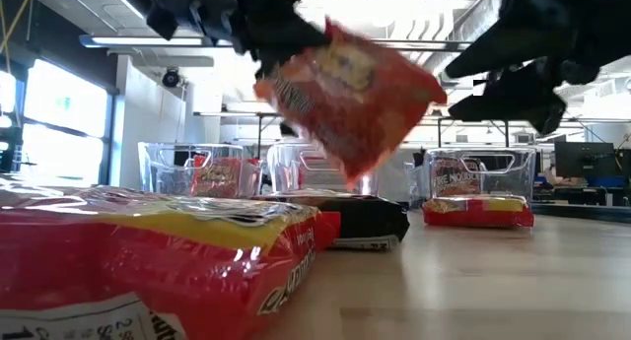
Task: Sort Maruchan noodles
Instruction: Put the orange noodle pack into the left transparent bin
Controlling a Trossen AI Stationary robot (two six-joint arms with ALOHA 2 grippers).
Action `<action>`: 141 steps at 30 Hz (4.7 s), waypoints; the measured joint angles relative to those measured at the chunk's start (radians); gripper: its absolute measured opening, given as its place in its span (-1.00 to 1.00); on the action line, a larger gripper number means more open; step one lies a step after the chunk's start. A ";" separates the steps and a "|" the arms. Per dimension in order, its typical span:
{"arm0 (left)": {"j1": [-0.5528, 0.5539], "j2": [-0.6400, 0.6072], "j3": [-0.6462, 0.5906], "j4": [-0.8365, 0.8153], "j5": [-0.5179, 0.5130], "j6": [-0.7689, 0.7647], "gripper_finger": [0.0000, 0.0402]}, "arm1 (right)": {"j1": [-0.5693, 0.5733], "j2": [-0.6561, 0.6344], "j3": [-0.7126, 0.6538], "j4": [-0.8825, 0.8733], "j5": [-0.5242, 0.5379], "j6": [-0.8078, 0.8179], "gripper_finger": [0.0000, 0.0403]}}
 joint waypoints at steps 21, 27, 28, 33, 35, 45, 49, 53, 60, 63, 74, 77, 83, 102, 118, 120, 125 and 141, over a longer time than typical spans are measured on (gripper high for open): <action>-0.027 -0.223 0.001 0.111 -0.190 0.137 -1.00 | -0.182 0.084 -0.001 0.541 -0.088 -0.591 0.21; -0.027 -0.256 0.001 0.113 -0.215 0.164 -1.00 | -0.199 0.083 -0.001 0.640 -0.125 -0.707 0.21; -0.027 -0.256 0.001 0.114 -0.221 0.164 -1.00 | -0.206 0.083 -0.001 0.666 -0.165 -0.715 0.21; -0.026 -0.256 0.001 0.126 -0.231 0.164 -1.00 | -0.261 0.083 -0.001 0.763 -0.307 -0.721 0.21; -0.026 -0.256 0.001 0.145 -0.232 0.166 -1.00 | -0.286 0.083 -0.001 0.776 -0.342 -0.724 0.21; -0.015 -0.256 0.001 0.195 -0.299 0.211 -1.00 | -0.379 0.083 0.054 0.776 -0.425 -0.757 0.21; -0.015 -0.256 0.001 0.238 -0.302 0.234 -1.00 | -0.414 0.096 0.079 0.772 -0.443 -0.758 0.21; -0.015 -0.256 0.001 0.257 -0.303 0.249 -1.00 | -0.439 0.122 0.097 0.769 -0.446 -0.766 0.15; -0.015 -0.257 0.001 0.221 -0.248 0.313 -0.96 | -0.447 0.130 0.100 0.779 -0.447 -0.787 -0.33; -0.015 -0.258 0.003 0.195 -0.235 0.322 -0.88 | -0.446 0.131 0.100 0.777 -0.451 -0.796 -0.49; -0.013 -0.264 0.011 0.173 -0.228 0.568 -0.98 | -0.433 0.016 0.100 0.581 -0.433 -0.811 -0.45; -0.001 -0.308 0.042 -0.006 -0.233 0.549 -0.98 | -0.430 -0.079 0.100 0.406 -0.426 -0.806 -0.45; -0.008 -0.382 0.192 -0.534 -0.322 0.491 -0.90 | -0.472 -0.224 0.162 -0.075 -0.428 -0.724 -0.46; -0.197 -0.004 0.724 -1.105 -0.605 0.519 -0.21 | -0.511 0.035 0.361 -0.271 -0.519 -0.758 -0.46; -0.105 0.136 0.810 -1.183 -0.506 0.429 0.18 | -0.490 0.038 0.363 -0.233 -0.548 -0.758 -0.46; -0.083 0.151 0.812 -1.161 -0.453 0.413 0.19 | -0.488 0.038 0.363 -0.231 -0.549 -0.758 -0.46; -0.053 0.189 0.810 -1.122 -0.366 0.404 0.20 | -0.488 0.038 0.363 -0.230 -0.549 -0.759 -0.46; -0.024 0.222 0.809 -1.124 -0.286 0.470 -0.48 | -0.487 0.039 0.361 -0.231 -0.557 -0.757 -0.42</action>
